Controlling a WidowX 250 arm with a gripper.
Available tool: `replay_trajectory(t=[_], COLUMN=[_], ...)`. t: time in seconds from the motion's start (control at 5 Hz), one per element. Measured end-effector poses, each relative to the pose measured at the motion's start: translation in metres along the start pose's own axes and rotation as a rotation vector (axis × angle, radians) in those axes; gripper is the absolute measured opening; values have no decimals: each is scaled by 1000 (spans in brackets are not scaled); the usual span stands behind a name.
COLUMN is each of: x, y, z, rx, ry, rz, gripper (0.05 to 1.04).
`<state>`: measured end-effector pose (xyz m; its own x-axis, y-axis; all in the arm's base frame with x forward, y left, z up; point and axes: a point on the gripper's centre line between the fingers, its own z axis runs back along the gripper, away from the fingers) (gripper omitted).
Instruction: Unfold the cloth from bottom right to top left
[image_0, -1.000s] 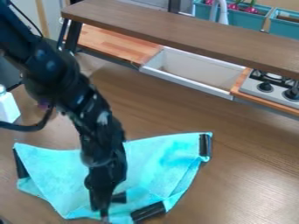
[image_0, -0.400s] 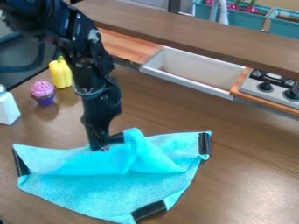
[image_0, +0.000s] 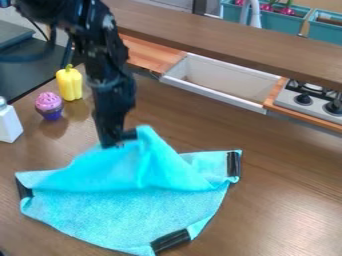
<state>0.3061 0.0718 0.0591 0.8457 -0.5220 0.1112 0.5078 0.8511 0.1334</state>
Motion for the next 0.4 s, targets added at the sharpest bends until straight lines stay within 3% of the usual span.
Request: replay_trajectory(t=[0.4], x=[13], y=[51], z=[4], rx=[5], ry=[-13], rz=[131], gripper=[53])
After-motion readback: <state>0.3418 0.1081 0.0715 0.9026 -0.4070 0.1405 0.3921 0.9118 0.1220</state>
